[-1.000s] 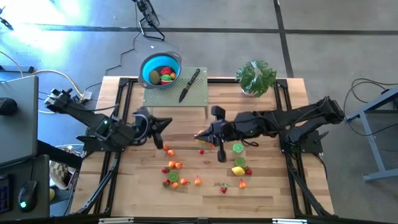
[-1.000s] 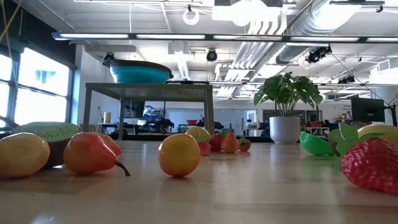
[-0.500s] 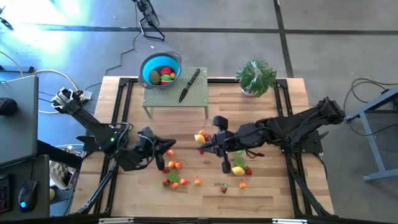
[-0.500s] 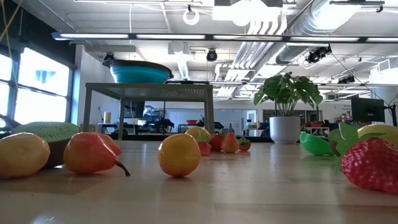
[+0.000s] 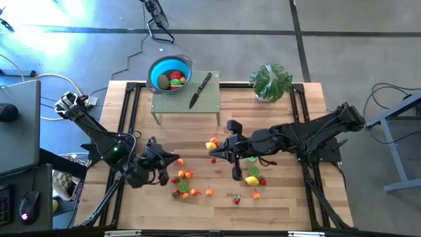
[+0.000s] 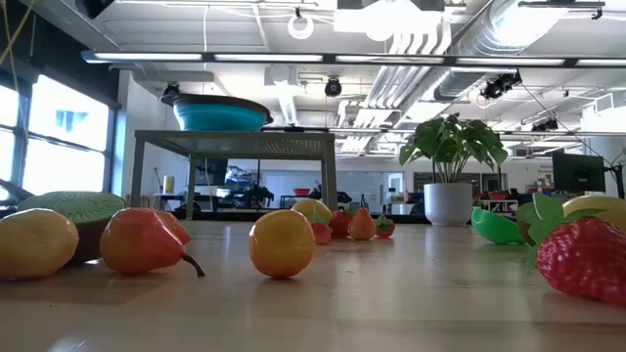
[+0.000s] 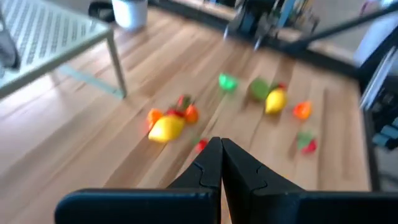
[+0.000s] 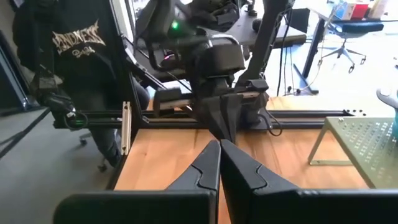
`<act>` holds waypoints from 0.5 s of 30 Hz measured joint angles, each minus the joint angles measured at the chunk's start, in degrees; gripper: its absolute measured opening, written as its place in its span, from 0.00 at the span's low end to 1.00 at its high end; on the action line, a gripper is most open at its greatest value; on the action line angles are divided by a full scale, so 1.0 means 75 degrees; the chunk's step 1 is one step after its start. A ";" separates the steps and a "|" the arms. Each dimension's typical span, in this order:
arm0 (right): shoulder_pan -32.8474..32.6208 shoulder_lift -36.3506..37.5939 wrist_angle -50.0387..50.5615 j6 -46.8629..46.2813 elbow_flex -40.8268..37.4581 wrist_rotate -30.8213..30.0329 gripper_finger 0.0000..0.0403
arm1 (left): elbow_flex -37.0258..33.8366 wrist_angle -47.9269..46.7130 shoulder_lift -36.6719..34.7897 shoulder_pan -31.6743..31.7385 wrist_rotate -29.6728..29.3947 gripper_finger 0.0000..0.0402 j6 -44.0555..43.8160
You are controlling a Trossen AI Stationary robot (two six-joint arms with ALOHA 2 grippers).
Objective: Pick & Place Fruit
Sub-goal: Put the orange pear into the strainer bowl on the shelf
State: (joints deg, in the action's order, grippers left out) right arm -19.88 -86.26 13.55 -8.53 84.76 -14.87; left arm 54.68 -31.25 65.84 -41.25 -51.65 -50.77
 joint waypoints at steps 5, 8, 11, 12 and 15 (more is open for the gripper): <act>-0.0055 0.0000 0.0039 -0.0103 -0.0004 0.0000 0.01 | 0.0000 -0.1446 0.0000 0.0000 0.0462 0.00 -0.0709; -0.0064 0.0000 0.0044 -0.0191 -0.0004 0.0009 0.01 | 0.0000 -0.2193 0.0000 0.0003 0.0830 0.00 -0.1243; -0.0058 0.0000 0.0089 -0.0257 -0.0004 0.0003 0.01 | 0.0000 -0.2632 0.0000 0.0003 0.1085 0.00 -0.1573; -0.0058 0.0000 0.0092 -0.0252 -0.0004 0.0000 0.01 | 0.0000 -0.2719 0.0000 0.0003 0.1124 0.00 -0.1617; -0.0051 0.0000 0.0116 -0.0244 -0.0004 0.0000 0.01 | 0.0001 -0.2829 0.0000 0.0003 0.1158 0.00 -0.1628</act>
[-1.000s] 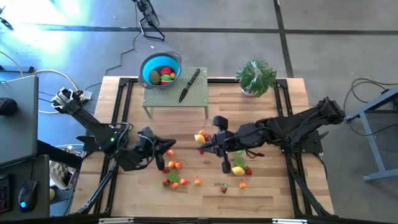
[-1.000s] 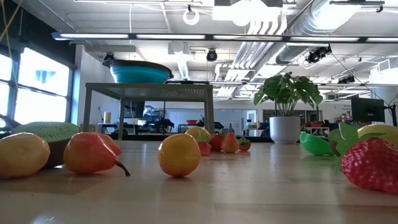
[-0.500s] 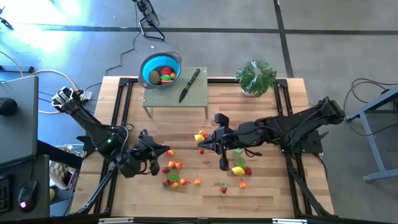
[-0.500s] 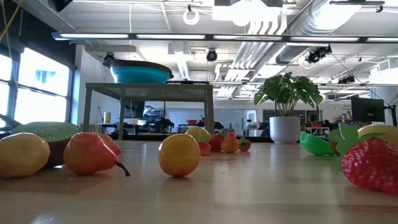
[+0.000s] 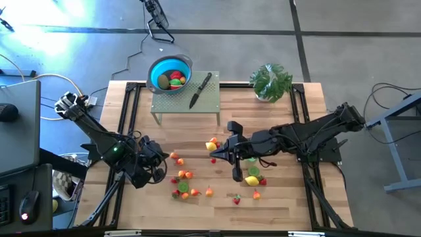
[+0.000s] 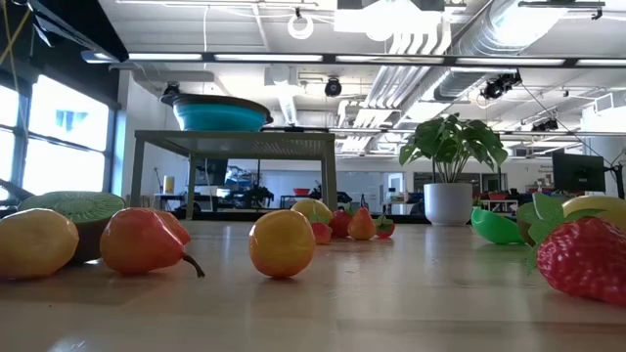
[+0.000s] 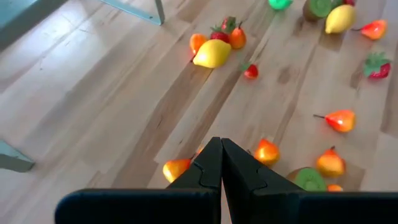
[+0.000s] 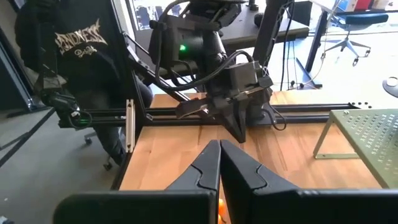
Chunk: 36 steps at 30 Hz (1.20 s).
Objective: Pick & Place Fruit
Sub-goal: Put the orange pear into the strainer bowl on the shelf
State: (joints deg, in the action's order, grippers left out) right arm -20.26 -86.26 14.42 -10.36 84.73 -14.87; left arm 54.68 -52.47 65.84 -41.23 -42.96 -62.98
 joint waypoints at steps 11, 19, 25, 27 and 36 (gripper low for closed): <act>0.0022 0.0000 0.0011 0.0406 0.0000 -0.0003 0.01 | 0.0002 0.0056 0.0000 -0.0003 0.0855 0.00 0.1341; 0.0072 0.0000 0.0054 0.0394 0.0000 -0.0068 0.01 | 0.0002 -0.0304 0.0000 0.0000 0.0748 0.11 0.1912; 0.0072 0.0000 0.0096 0.0389 0.0000 -0.0298 0.01 | 0.0002 -0.0477 0.0000 0.0000 0.0653 0.31 0.1965; 0.0072 0.0000 0.0098 0.0389 0.0000 -0.0465 0.01 | 0.0002 -0.0497 0.0000 0.0000 0.0653 0.38 0.1936; 0.0072 0.0000 0.0115 0.0354 0.0000 -0.0659 0.01 | 0.0002 -0.0846 0.0000 0.0000 0.0823 0.71 0.0568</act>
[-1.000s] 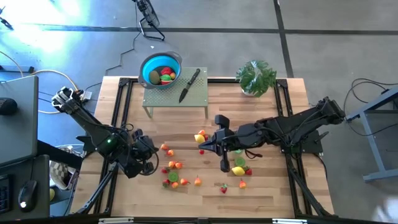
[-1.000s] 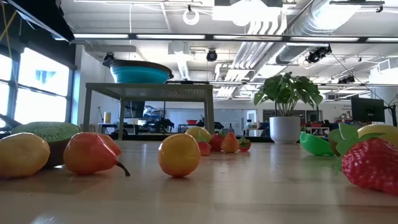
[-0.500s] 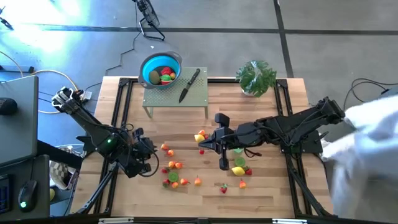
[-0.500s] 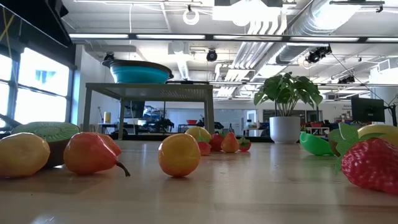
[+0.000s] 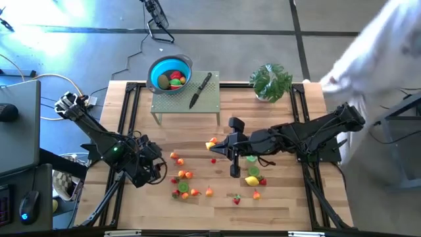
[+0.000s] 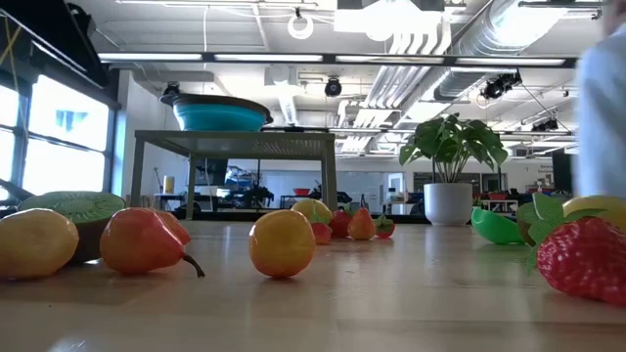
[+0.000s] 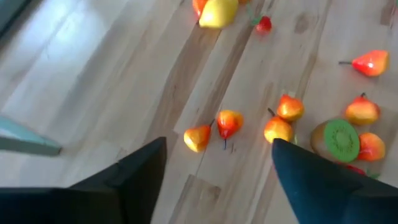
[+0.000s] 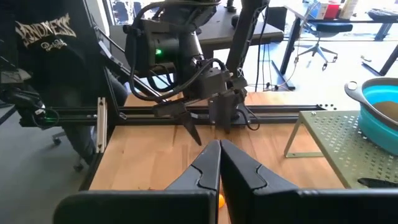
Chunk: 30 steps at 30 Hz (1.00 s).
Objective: Pick & Place Fruit
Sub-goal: Put the orange pear into the strainer bowl on the shelf
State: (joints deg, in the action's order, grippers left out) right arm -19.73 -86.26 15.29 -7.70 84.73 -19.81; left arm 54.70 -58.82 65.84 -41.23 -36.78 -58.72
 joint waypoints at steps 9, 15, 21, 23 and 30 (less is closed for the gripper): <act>0.0000 0.0000 0.0000 -0.0005 0.0000 0.0000 0.01 | 0.0000 0.0048 0.0000 -0.0003 0.0183 0.84 0.0016; -0.0003 0.0000 0.0003 -0.0227 0.0000 0.0003 0.01 | 0.0000 0.0037 0.0000 0.0000 0.0199 0.85 -0.0368; -0.0003 0.0000 0.0003 -0.0216 0.0000 -0.0053 0.01 | 0.0000 0.0048 0.0000 0.0306 0.0734 0.85 -0.1606; -0.0003 0.0000 0.0003 -0.0207 0.0000 -0.0277 0.01 | 0.0000 0.0045 0.0000 0.0452 0.0935 0.85 -0.2029; -0.0003 -0.0003 0.0335 -0.0177 0.0000 -0.1031 0.01 | 0.0000 0.0048 0.0003 0.1067 0.1249 0.85 -0.4340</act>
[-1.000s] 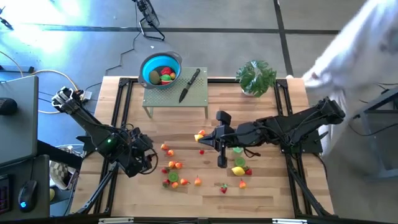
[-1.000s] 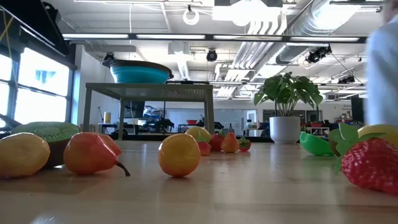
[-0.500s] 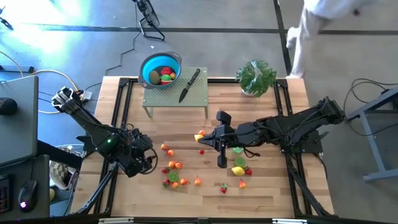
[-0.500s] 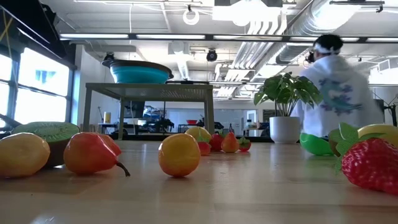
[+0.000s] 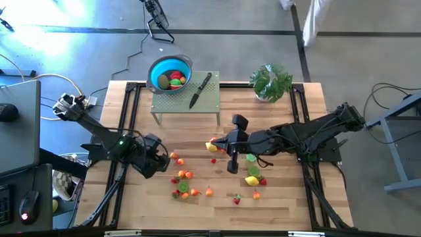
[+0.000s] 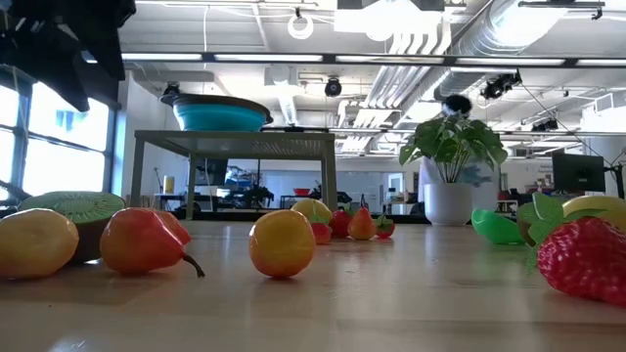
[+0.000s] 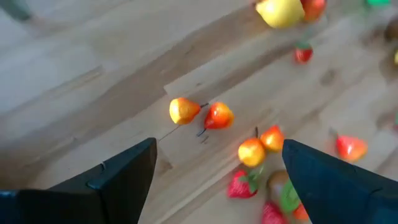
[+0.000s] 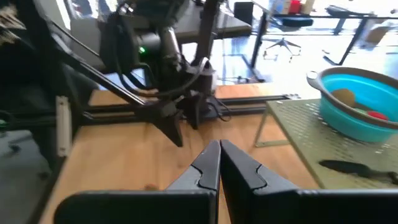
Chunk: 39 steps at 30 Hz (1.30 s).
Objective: Pick & Place Fruit
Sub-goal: Put the orange pear into the strainer bowl on the shelf
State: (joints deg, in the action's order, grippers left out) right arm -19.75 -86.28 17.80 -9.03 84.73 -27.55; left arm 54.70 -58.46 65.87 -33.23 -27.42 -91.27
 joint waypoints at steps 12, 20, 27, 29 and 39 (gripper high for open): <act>0.0218 0.0351 0.0585 0.0611 0.0003 0.0665 0.01 | -0.0003 -0.0003 0.0003 0.0346 -0.0043 0.85 -0.0879; 0.1284 0.0226 -0.0648 0.1123 0.0003 0.2790 0.01 | -0.0003 -0.0002 0.0003 0.0346 -0.0050 0.85 -0.1495; 0.2490 -0.0316 -0.2106 0.1640 0.0009 0.3934 0.01 | -0.0003 -0.0002 0.0003 0.0346 -0.0213 0.85 -0.1717; 0.2779 -0.0508 -0.2253 0.1637 0.0009 0.4117 0.01 | -0.0003 -0.0005 0.0003 0.0346 -0.0224 0.85 -0.1719; 0.3402 -0.0562 -0.0983 0.1580 0.0006 0.5448 0.01 | -0.0006 -0.0003 0.0032 0.0346 -0.0227 0.85 -0.2075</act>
State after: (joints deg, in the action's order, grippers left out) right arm 5.77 -90.49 10.43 2.82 84.77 13.31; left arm 54.65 -58.48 66.11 -30.63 -29.12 -106.83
